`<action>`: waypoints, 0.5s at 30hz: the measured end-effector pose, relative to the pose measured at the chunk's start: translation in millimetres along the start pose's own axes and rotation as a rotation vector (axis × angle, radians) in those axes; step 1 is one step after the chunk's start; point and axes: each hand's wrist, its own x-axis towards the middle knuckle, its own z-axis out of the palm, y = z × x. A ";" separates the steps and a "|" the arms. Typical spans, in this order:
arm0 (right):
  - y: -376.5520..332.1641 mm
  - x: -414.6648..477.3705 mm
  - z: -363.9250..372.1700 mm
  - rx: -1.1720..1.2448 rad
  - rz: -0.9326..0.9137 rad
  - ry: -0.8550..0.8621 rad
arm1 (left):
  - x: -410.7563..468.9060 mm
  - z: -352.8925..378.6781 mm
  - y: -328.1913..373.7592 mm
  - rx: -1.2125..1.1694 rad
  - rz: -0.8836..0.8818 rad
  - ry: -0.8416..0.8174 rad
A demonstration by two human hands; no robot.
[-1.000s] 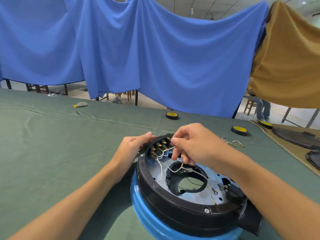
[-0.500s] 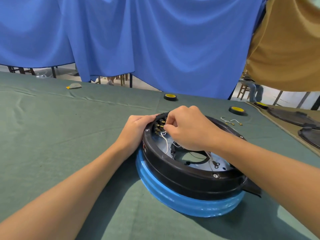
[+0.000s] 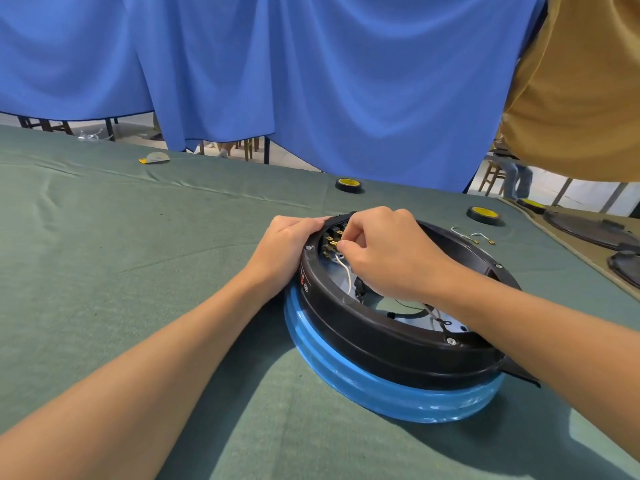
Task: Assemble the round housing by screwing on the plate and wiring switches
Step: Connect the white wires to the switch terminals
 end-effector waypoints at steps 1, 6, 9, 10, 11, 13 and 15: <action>-0.5 0.1 0.5 0.002 0.002 0.008 | 0.2 -0.2 -0.5 0.002 -0.003 0.003; -1.6 0.9 1.5 0.009 -0.008 0.034 | -1.1 1.0 2.8 -0.015 -0.004 0.000; -1.6 0.0 2.3 0.009 -0.006 0.032 | -2.3 1.0 4.4 0.000 -0.008 -0.014; -1.7 -0.2 2.6 0.010 -0.005 0.032 | -2.5 0.8 4.2 0.009 -0.008 -0.017; -1.7 0.0 2.8 0.012 -0.005 0.033 | -2.3 0.6 3.8 0.021 -0.007 -0.017; -2.0 1.0 3.4 0.017 -0.001 0.035 | -1.9 -0.5 2.3 0.048 -0.001 -0.014; -2.1 1.9 4.2 0.016 0.004 0.036 | -1.3 -1.9 1.6 0.073 -0.004 -0.023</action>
